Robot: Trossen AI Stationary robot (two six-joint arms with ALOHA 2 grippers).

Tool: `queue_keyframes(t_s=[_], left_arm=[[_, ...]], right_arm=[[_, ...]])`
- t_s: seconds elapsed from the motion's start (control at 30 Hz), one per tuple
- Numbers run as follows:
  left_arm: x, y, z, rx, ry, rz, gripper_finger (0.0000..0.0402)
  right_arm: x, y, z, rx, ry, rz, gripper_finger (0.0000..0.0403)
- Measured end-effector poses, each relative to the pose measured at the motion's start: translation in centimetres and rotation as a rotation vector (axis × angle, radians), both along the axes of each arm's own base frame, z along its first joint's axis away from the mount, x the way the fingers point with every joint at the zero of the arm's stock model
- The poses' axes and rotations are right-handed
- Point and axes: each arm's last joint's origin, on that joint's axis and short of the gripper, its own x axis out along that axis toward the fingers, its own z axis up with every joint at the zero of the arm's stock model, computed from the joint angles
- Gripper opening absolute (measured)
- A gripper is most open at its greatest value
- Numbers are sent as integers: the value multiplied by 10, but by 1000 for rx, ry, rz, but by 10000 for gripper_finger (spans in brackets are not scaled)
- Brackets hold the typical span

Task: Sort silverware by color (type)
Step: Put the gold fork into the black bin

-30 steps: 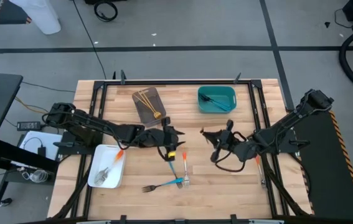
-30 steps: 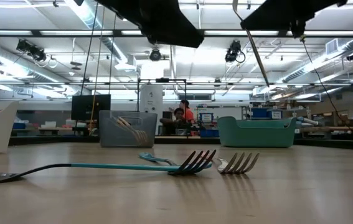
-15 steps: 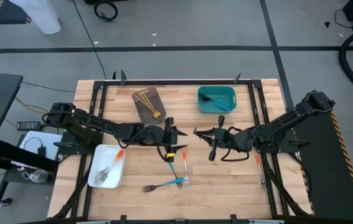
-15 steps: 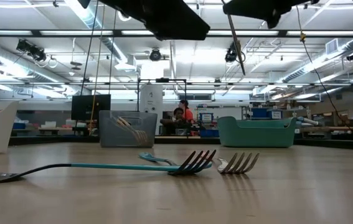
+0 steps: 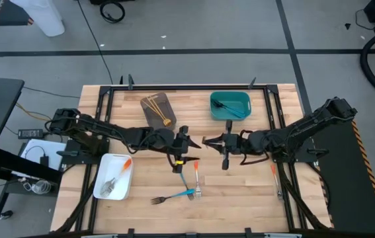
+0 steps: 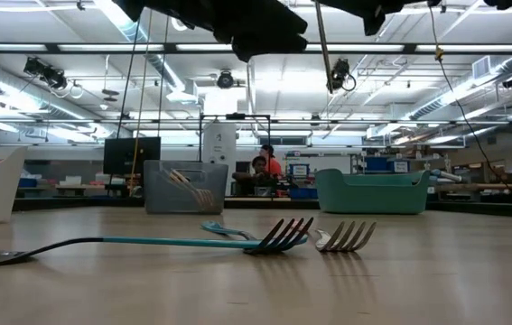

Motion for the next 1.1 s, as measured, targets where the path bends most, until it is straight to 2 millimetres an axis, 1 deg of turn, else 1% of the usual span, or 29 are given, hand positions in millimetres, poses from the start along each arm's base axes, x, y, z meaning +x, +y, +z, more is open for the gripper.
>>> queue_keyframes(t_s=[0.1, 0.23, 0.4, 0.47, 0.53, 0.6, 0.73, 0.9, 1.0, 1.1], left_arm=[[1, -1, 3, -24, -31, -20, 215], [2, -3, 9, -64, -92, -94, 215], [3, -2, 12, -68, -123, -88, 215], [3, -1, 12, -71, -120, -82, 215], [3, 0, 12, -72, -118, -83, 215], [3, -1, 12, -82, -115, -128, 215], [2, -3, 10, -92, -94, -173, 215], [-6, 9, 15, -90, -38, -133, 215], [-5, 15, 17, -91, -50, -56, 215], [-1, 16, 15, -91, -77, -49, 215]], right_arm=[[0, 1, 4, -20, -33, 41, 20], [1, 1, 8, -37, -73, 95, 20], [2, -1, 12, -19, -114, 140, 20], [2, -2, 11, -15, -110, 141, 20], [2, -3, 9, -9, -91, 106, 20], [2, -4, 6, -12, -61, 81, 20], [2, -3, 5, -2, -45, 108, 20], [1, -2, 2, 54, -19, 150, 21], [2, -1, 1, 64, -9, 154, 21], [3, -1, 3, 44, -35, 157, 21]])
